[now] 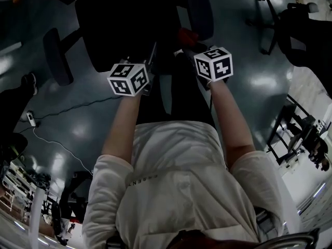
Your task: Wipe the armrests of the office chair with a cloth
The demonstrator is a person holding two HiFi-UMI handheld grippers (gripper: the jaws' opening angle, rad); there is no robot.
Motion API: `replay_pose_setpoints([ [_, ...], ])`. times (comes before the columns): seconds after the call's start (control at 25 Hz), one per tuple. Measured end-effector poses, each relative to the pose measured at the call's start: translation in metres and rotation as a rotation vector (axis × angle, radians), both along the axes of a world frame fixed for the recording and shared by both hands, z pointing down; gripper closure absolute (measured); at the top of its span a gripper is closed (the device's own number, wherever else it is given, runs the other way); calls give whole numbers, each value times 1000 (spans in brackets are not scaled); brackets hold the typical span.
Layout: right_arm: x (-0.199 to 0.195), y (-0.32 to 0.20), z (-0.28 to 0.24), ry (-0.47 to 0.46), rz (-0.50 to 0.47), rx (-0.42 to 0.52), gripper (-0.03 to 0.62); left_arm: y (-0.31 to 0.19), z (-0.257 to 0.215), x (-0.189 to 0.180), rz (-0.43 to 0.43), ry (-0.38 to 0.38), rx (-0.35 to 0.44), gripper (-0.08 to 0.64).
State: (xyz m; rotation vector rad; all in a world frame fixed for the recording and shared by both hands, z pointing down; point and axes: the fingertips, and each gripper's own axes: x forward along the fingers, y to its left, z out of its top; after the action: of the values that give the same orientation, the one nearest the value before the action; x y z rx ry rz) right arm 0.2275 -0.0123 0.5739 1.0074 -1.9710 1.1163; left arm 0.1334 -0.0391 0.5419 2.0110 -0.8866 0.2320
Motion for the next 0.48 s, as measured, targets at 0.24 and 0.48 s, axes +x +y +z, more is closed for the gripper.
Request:
replay_pose_setpoints([
  [0.24,-7,15,-14,-40,15,23,545,8,-18,-17,5,18,44,548],
  [0.48,-36,1,-93,-63,39,307,545,11,-94,-43,1,32,216,548],
])
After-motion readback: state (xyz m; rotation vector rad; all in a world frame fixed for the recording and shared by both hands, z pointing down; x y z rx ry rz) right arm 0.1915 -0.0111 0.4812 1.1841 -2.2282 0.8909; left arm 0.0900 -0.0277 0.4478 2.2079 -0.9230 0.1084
